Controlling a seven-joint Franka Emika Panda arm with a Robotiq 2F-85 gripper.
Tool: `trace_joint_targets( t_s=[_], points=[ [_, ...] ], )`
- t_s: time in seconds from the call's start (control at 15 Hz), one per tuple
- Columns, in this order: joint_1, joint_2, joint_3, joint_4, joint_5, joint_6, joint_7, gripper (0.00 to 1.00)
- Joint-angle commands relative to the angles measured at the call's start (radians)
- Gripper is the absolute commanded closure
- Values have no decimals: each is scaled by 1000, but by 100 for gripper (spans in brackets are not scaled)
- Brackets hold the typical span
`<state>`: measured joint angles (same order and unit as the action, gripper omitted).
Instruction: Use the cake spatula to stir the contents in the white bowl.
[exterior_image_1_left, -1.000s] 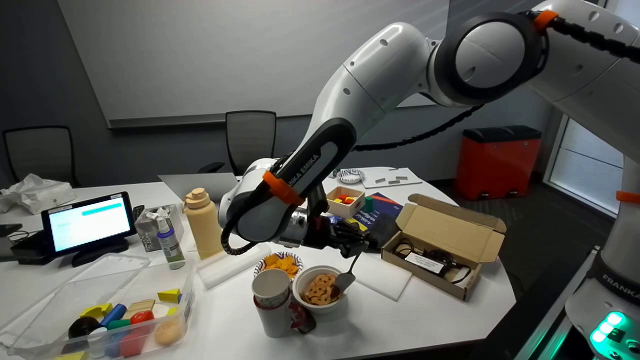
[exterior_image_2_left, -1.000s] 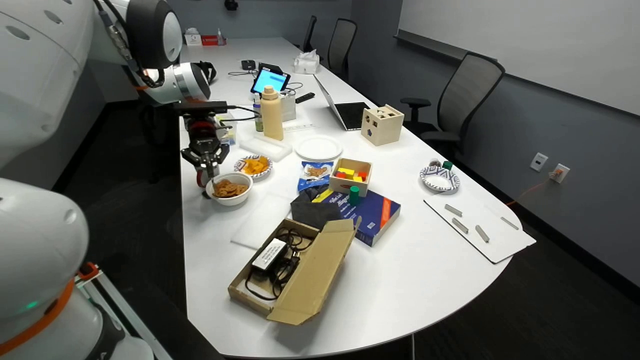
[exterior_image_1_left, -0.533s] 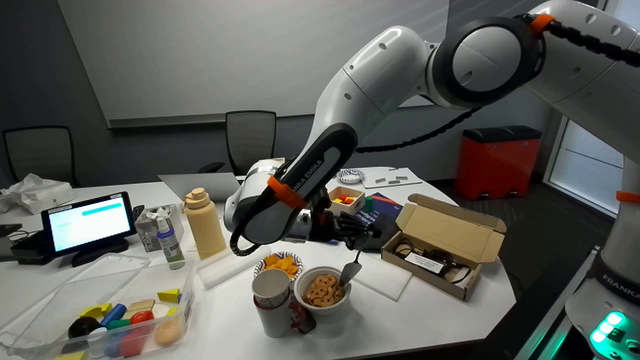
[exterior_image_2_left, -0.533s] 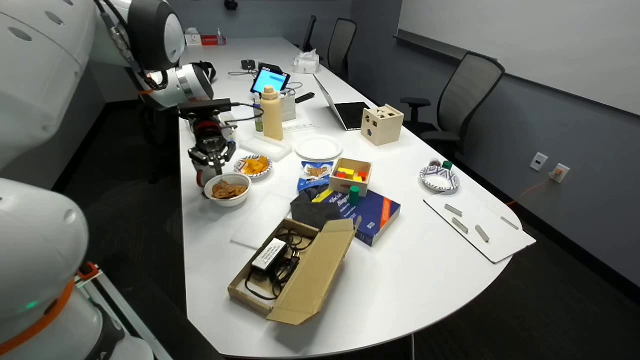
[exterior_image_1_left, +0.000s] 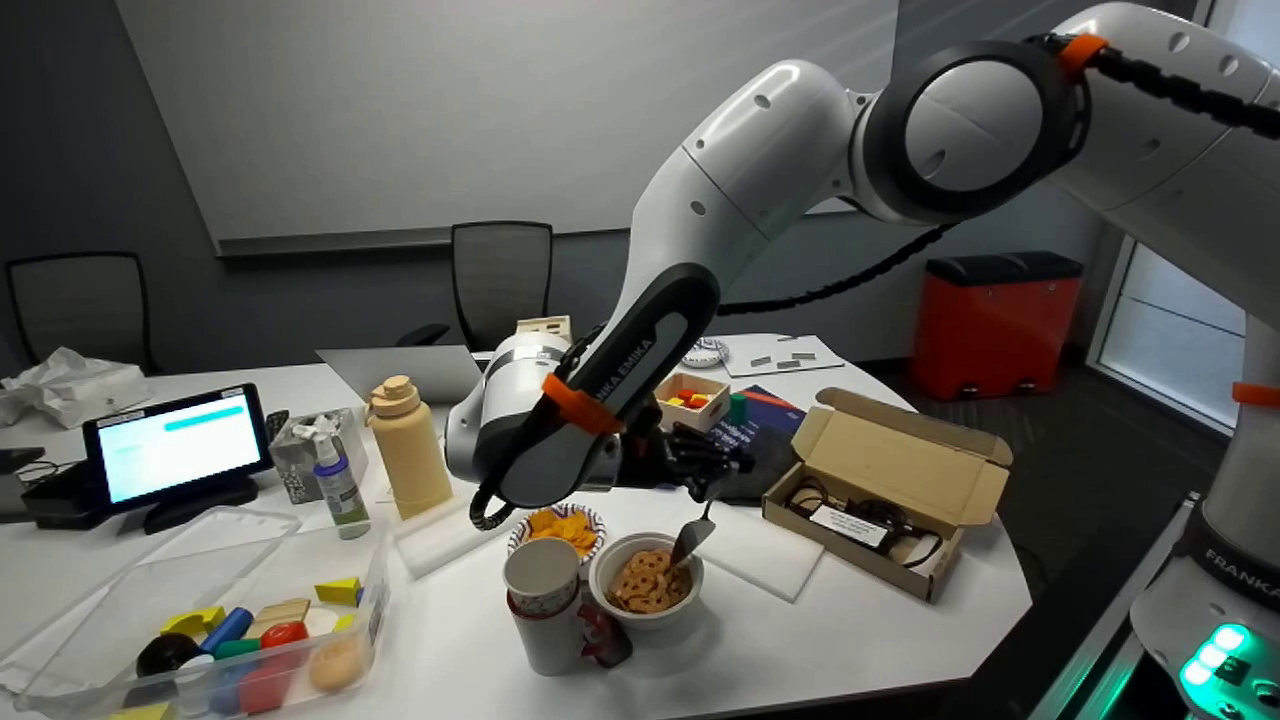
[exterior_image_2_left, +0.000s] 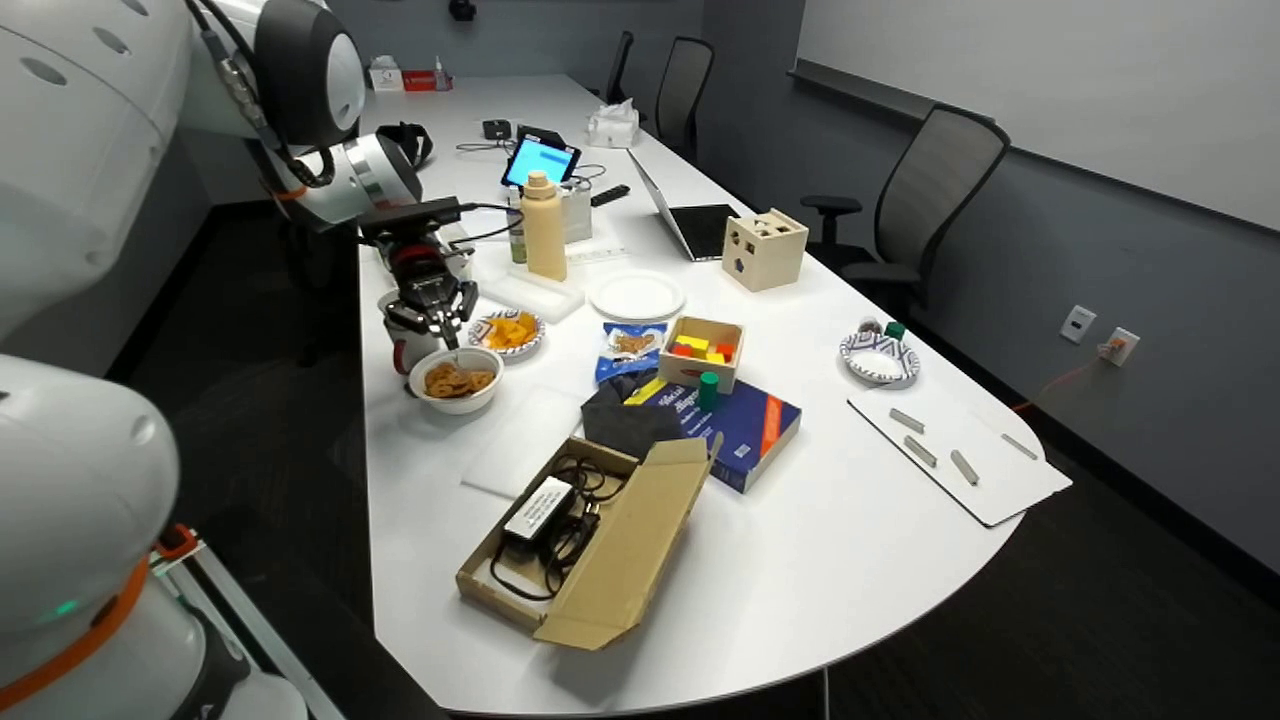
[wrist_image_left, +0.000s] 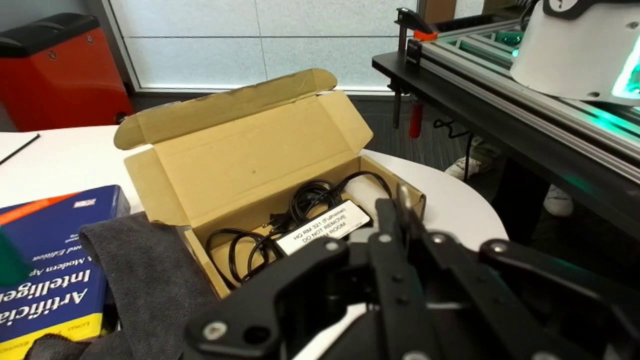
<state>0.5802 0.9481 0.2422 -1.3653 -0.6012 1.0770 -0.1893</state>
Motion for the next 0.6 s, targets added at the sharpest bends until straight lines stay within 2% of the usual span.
trace_joint_targets(
  t_s=[0.0,0.27,0.53],
  points=[
    [7,-1,-1,-9,-32,57,59,99],
    [6,-11,-1,-19,-26,142,111,99],
    [-11,-16,14,-18,25,193,94,99]
  ],
)
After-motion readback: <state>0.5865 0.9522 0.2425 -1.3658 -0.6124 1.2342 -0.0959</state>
